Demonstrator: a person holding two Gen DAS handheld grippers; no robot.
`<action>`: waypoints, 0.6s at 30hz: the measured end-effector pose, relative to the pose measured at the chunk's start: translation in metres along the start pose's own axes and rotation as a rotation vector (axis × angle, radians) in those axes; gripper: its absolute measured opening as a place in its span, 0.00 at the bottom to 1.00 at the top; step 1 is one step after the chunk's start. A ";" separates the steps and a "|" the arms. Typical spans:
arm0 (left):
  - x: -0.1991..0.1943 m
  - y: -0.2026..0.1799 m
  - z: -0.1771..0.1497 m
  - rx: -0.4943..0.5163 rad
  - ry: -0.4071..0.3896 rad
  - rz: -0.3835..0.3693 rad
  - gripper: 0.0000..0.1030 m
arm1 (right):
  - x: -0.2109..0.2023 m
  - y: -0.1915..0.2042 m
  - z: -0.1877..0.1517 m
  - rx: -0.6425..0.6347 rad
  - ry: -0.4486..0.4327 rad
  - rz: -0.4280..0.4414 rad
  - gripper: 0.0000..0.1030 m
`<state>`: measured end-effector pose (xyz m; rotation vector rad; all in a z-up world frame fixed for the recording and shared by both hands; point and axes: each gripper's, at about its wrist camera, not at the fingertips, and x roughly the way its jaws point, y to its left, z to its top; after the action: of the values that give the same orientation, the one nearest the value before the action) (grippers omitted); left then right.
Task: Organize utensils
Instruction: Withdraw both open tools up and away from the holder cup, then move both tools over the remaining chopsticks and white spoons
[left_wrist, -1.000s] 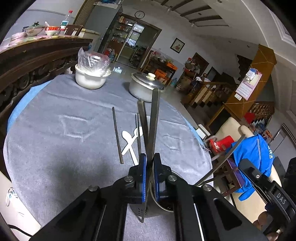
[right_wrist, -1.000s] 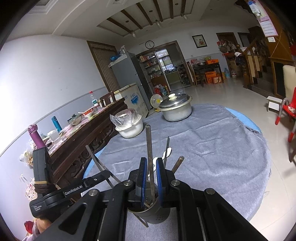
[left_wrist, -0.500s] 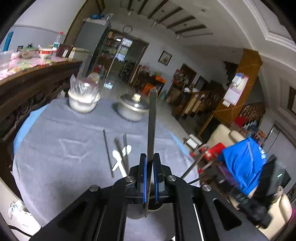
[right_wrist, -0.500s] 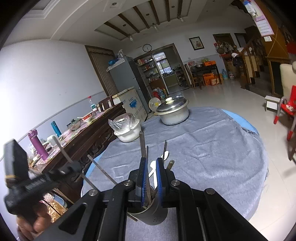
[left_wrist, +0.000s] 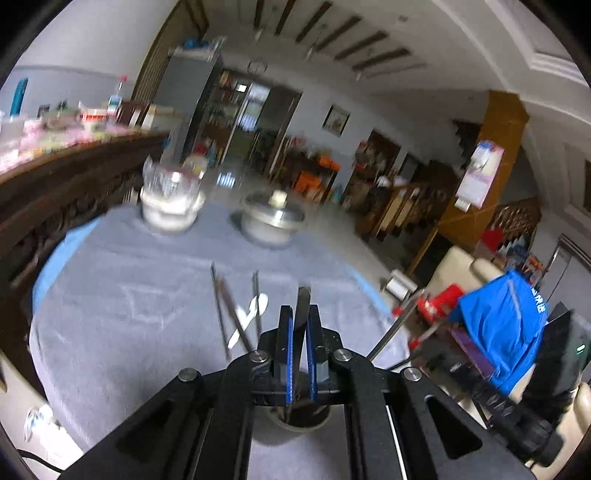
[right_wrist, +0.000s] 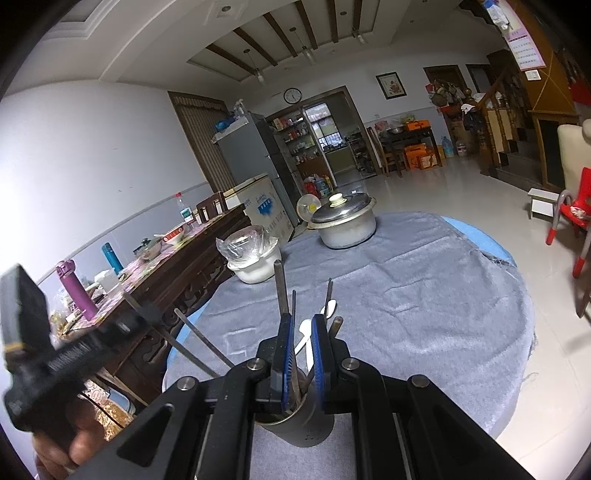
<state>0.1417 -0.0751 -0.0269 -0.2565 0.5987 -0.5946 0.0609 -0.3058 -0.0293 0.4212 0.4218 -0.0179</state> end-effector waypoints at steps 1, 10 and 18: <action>0.003 0.004 -0.002 -0.011 0.024 0.001 0.06 | -0.001 -0.001 0.000 0.002 0.000 0.000 0.11; -0.028 0.022 0.012 0.004 -0.080 0.037 0.25 | -0.010 -0.018 0.008 0.066 -0.074 -0.012 0.16; -0.039 0.063 0.023 -0.049 -0.129 0.137 0.38 | -0.025 -0.060 0.021 0.137 -0.133 -0.119 0.19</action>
<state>0.1582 0.0001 -0.0156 -0.2947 0.5022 -0.4281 0.0399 -0.3713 -0.0252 0.5264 0.3146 -0.1900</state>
